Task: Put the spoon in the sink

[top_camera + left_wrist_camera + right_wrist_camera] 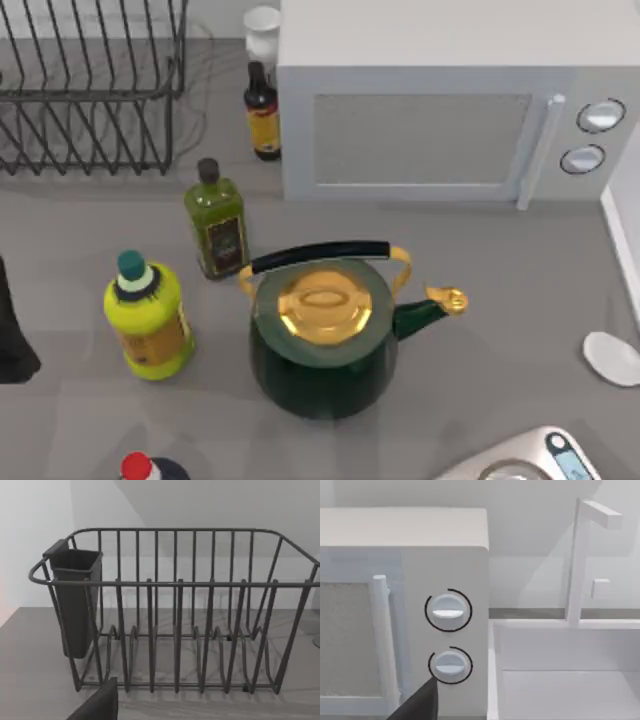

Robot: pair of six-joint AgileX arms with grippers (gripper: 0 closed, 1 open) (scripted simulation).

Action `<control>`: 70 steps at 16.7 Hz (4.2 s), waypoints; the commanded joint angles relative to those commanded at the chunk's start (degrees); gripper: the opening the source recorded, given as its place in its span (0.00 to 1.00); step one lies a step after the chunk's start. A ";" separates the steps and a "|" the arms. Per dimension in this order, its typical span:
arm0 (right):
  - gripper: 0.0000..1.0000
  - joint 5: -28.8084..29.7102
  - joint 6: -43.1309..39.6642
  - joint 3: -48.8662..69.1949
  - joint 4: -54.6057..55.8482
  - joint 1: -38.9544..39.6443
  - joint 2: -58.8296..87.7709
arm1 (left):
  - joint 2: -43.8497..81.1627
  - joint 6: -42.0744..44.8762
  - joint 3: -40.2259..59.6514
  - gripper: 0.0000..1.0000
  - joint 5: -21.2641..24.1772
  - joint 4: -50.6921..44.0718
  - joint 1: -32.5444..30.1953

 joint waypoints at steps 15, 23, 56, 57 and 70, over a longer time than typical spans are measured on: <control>1.00 0.05 -30.12 30.31 -37.53 -1.23 49.16 | 0.00 0.00 0.00 1.00 0.00 0.00 0.00; 1.00 0.27 -47.57 48.34 -58.94 -2.13 77.03 | 0.00 0.00 0.00 1.00 0.00 0.00 0.00; 0.32 0.29 -48.93 35.53 -33.58 -2.12 92.04 | 0.00 0.00 0.00 1.00 0.00 0.00 0.00; 0.25 0.29 -48.93 35.53 -33.58 -2.12 92.04 | 0.00 0.00 0.00 1.00 0.00 0.00 0.00; 0.00 -0.76 -47.92 38.02 -39.29 -2.08 87.99 | 0.00 0.00 0.00 1.00 0.00 0.00 0.00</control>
